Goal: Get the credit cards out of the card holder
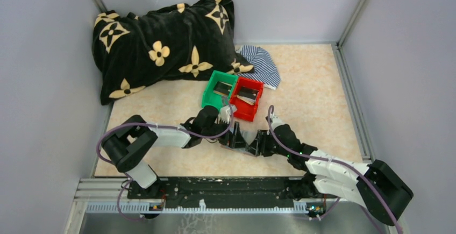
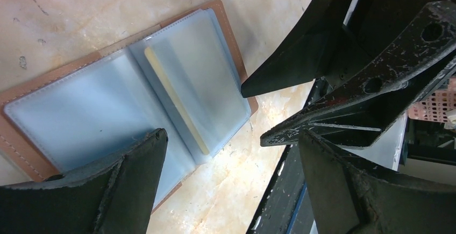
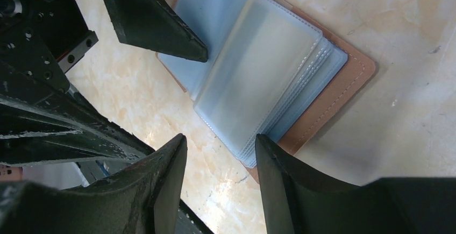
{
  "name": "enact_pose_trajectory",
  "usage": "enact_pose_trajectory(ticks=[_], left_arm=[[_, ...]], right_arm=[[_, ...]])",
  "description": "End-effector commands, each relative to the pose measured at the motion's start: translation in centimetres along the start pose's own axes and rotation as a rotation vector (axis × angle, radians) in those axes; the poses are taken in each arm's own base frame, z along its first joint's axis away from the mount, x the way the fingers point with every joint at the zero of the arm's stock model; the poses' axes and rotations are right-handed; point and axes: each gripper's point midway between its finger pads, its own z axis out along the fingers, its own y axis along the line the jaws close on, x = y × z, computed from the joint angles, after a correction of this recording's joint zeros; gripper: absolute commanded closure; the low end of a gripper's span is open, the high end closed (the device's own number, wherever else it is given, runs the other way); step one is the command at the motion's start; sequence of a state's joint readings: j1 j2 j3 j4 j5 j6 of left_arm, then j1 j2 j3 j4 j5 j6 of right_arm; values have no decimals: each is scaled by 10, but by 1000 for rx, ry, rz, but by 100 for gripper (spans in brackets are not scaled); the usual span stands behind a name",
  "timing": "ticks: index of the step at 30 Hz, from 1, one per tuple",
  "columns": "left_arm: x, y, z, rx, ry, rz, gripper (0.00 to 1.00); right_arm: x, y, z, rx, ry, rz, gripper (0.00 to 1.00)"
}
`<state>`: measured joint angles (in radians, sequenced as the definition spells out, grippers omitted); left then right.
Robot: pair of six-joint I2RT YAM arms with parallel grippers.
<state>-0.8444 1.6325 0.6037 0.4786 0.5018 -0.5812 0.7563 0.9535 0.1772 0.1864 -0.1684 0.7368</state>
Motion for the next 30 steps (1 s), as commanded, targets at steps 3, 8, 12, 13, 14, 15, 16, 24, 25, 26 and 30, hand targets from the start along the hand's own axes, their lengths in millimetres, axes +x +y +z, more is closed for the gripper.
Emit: enact_pose_trajectory(ticks=[3,8,12,13,14,15,16,24,25,26,30], left_arm=[[6,3,-1,7,12,11,3],[6,4,-1,7,12,14,3],[4,2,-2,12,9,15,3],[3,1,-3,10,5,17,3],[2,1,-4,7,2,19,3],[1,1,-6,4,0,20,3],[0,1,-7,-1,-4,19,3],[-23,-11,-28,-37,-63,74,3],[-28,-14,-32,-44,-76,83,3],[-35,-20,-38,-44,-100,98,3],[-63,-37,-60,-73,-177,149,3]], right_arm=[[-23,31,2,-118,-74,-19,50],[-28,36,2,-137,-96,-20,52],[-25,32,6,-126,-86,-21,52],[-24,31,7,-127,-82,-21,52],[-24,32,9,-133,-78,-22,52],[-24,34,11,-141,-75,-22,52],[-23,34,12,-145,-71,-20,52],[-23,32,21,-136,-58,-31,52],[-22,31,22,-131,-54,-30,53],[-21,29,23,-126,-51,-31,53],[-18,28,27,-132,-42,-28,53]])
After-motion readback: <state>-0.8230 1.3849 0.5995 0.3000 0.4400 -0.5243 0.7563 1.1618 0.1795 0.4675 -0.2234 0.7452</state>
